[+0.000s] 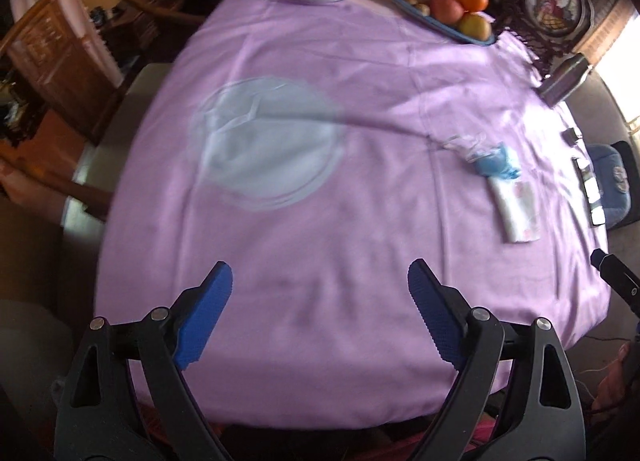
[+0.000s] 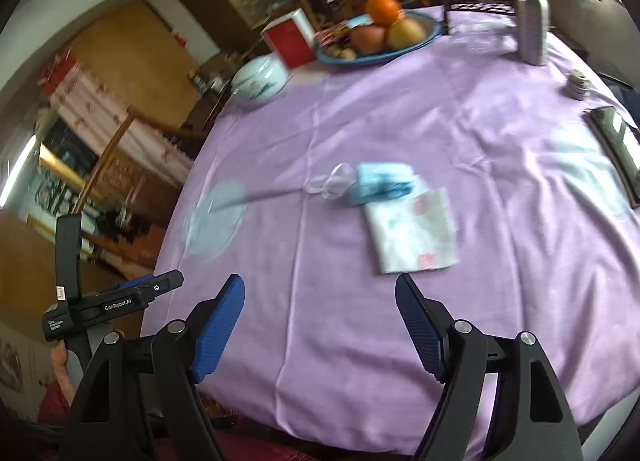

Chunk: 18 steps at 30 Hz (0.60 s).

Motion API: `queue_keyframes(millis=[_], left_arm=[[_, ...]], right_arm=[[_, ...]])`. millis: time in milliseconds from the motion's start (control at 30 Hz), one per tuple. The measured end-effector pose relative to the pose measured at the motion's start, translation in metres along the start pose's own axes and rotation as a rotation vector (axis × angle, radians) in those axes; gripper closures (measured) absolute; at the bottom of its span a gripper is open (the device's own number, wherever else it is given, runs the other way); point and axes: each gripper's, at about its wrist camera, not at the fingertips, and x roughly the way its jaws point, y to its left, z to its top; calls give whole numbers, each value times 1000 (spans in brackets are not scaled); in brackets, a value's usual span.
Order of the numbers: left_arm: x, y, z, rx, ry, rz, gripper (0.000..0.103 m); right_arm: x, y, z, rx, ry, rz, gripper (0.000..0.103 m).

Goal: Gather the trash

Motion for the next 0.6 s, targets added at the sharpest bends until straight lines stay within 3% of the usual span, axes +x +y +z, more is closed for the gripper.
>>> queue_keyframes(millis=[167, 300, 600], left_arm=[[-2, 21, -19, -53, 10, 76, 16], [-13, 24, -34, -160, -15, 129, 16], [-27, -22, -51, -304, -64, 205, 16]], right_arm=[[15, 19, 1, -84, 51, 42, 24], [15, 18, 18, -151, 62, 89, 24], [5, -19, 48, -264, 90, 168, 21]])
